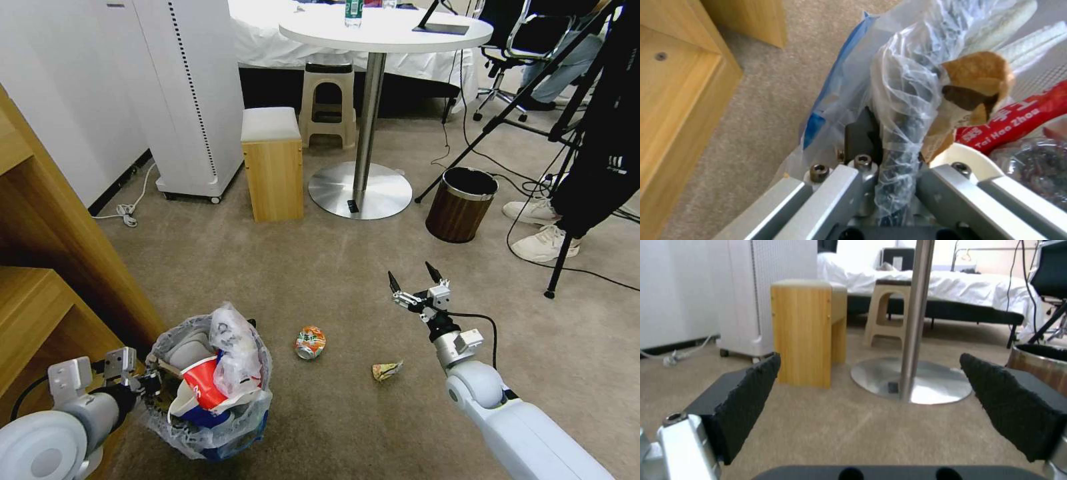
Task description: Pick up the trash bin and place the garbage on the floor into it.
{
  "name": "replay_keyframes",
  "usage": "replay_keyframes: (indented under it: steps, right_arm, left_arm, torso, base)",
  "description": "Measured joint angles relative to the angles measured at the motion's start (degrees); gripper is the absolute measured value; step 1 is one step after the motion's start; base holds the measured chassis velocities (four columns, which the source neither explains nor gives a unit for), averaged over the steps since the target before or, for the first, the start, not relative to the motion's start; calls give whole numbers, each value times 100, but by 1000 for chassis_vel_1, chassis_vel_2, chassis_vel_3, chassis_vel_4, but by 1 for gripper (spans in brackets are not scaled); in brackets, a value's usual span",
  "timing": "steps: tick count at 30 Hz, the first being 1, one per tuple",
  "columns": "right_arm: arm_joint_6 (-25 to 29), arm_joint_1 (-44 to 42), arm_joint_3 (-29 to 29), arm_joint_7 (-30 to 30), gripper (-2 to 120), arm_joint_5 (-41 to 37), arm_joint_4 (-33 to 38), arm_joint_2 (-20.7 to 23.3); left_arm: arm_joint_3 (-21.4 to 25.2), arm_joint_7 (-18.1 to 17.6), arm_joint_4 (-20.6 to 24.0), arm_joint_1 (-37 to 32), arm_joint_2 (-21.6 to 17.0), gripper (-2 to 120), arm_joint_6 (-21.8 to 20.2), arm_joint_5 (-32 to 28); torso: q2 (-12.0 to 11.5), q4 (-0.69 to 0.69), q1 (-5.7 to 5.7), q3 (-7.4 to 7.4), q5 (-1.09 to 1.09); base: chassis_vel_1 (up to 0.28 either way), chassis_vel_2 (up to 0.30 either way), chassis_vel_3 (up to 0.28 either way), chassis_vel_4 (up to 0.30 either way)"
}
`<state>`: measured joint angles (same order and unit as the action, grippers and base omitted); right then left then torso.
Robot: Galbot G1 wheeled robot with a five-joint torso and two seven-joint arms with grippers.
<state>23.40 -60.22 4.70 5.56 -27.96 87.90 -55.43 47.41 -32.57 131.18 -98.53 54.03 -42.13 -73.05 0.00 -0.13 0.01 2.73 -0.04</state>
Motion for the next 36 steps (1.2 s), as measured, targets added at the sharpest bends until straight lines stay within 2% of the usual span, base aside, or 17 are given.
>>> replay_keyframes:
  steps: [6, 12, 14, 15, 18, 19, 20, 25, 26, 28, 32, 36]
  right_arm:
    - [-160, -109, 32, -121, 100, -70, 162, 125]
    - [-217, -234, 89, -540, 100, -440, 360, 308]
    - [-197, -293, 90, -752, 100, -634, 407, 389]
    - [-77, -389, 72, -1253, 100, -1050, 453, 549]
    - [-35, -489, 50, -1596, 100, -1439, 565, 695]
    - [16, -578, -16, -1945, 100, -1806, 614, 890]
    - [16, -578, -16, -1945, 100, -1806, 614, 890]
    - [353, -756, -376, -2534, 100, -1951, 387, 1467]
    - [353, -756, -376, -2534, 100, -1951, 387, 1467]
    - [443, -836, -564, -2387, 100, -1695, 209, 1751]
    - [456, -1071, -664, -2123, 100, -1279, 52, 1942]
    - [519, -1105, -775, -2069, 100, -1062, -117, 1973]
  left_arm:
    - [-53, 122, 17, -31, 145, 0, 0, 193]
    - [-62, 164, 73, -30, 249, 0, -2, 268]
    - [-72, 197, 94, -45, 287, 0, -1, 316]
    - [-78, 266, 100, -78, 322, 0, -2, 406]
    - [-80, 294, 98, -83, 334, 0, -2, 464]
    - [-91, 327, 70, -82, 349, 0, -2, 556]
    - [-91, 327, 70, -82, 349, 0, -2, 556]
    - [-150, 479, 9, -81, 478, 0, -2, 808]
    - [-150, 479, 9, -81, 478, 0, -2, 808]
    - [-174, 558, -32, -76, 570, 0, -2, 973]
    - [-168, 579, -26, -72, 584, 0, -2, 991]
    - [-156, 581, -27, -72, 584, 0, -1, 1001]
  torso:
    - [0, 0, 0, 0, 0]
    - [0, 0, 0, 0, 0]
    - [0, 0, 0, 0, 0]
    - [0, 0, 0, 0, 0]
    - [0, 0, 0, 0, 1]
    - [0, 0, 0, 0, 0]
    - [0, 0, 0, 0, 0]
    - [0, -1, 0, 0, 0]
    - [0, -1, 0, 0, 0]
    - [0, 2, 0, 0, 1]
    - [0, -1, 0, 0, 0]
    - [0, -1, 0, 0, 1]
  base:
    - [0, 0, 0, 0]
    - [0, 0, 0, 0]
    - [0, 0, 0, 0]
    - [0, 0, 0, 0]
    - [0, 0, 0, 0]
    - [0, 0, 0, 0]
    - [0, 0, 0, 0]
    - [0, 0, 0, 0]
    - [0, 0, 0, 0]
    - [0, 0, 0, 0]
    - [0, 0, 0, 0]
    - [0, 0, 0, 0]
